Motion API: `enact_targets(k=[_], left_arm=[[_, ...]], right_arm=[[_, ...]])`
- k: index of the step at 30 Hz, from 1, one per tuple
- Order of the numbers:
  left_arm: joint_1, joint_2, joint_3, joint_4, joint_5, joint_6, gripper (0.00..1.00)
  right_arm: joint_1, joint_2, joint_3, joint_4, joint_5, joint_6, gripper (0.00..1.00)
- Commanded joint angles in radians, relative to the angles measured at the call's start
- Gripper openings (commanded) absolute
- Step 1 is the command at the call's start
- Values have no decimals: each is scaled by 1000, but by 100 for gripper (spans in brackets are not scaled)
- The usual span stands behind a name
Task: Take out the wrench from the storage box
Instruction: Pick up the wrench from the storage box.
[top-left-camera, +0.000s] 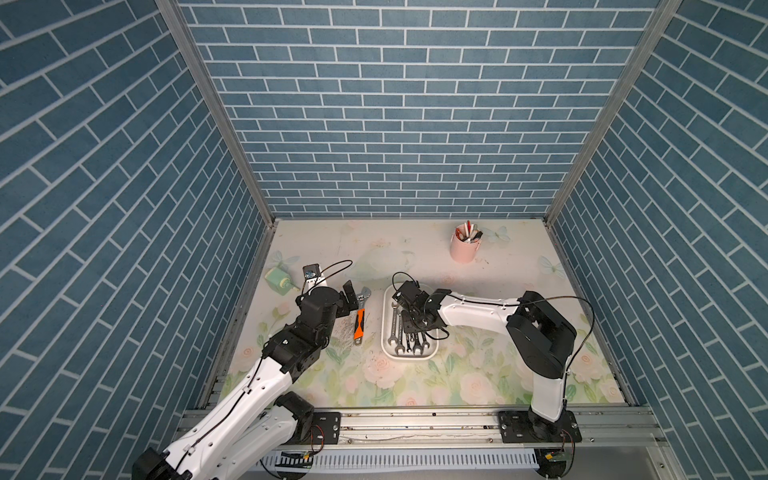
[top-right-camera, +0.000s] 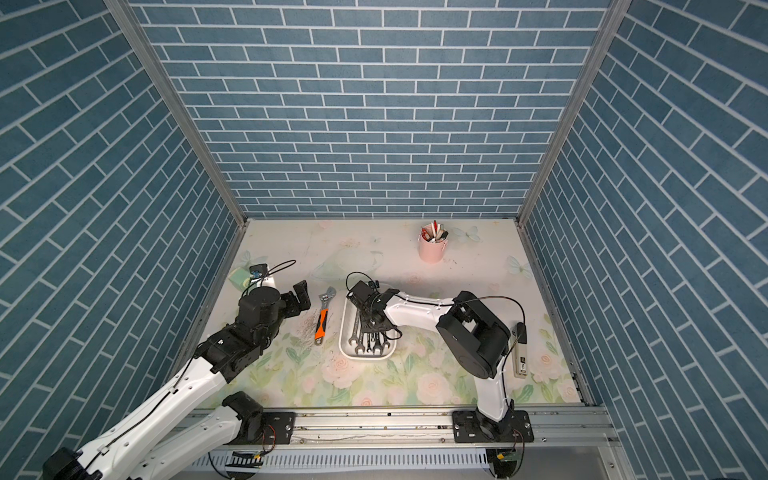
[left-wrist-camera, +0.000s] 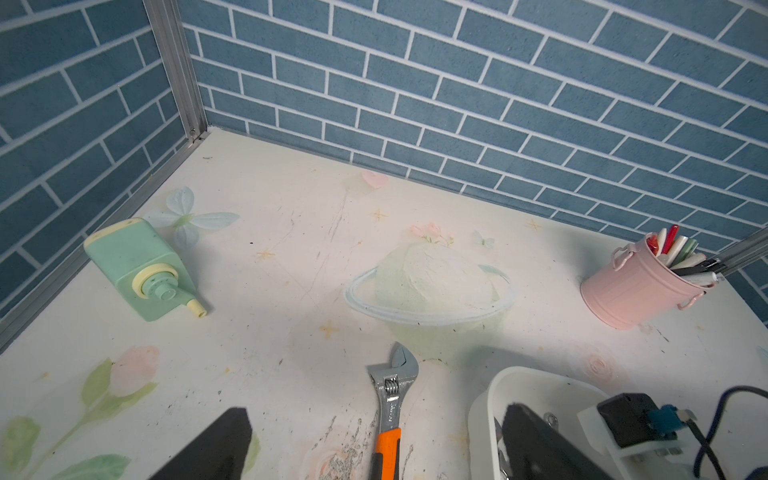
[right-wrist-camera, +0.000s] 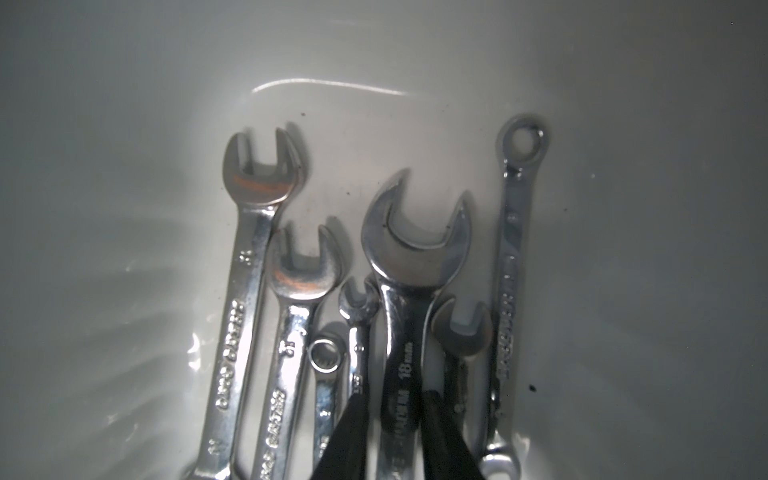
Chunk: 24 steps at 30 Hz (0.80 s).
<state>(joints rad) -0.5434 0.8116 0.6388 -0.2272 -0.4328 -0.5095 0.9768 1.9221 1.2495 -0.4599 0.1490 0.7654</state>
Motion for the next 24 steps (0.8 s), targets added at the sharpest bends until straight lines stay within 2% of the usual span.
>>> enact_targets(k=[1,5,15,24], left_arm=[[5,-4,-17,-7,-6,-8,100],[5,-2,-16,-8,-7,-7,100],[4,7,-16,-5,-7,-5,100],[5,5,-17,-4,-11,-5,100]], right_arm=[[-11,26,5,-51,4,31,22],[-21,21,7,-66,11,26,22],[-22,45,31,-71,-32,25,30],[-17,80,44,-104,-34,26,29]])
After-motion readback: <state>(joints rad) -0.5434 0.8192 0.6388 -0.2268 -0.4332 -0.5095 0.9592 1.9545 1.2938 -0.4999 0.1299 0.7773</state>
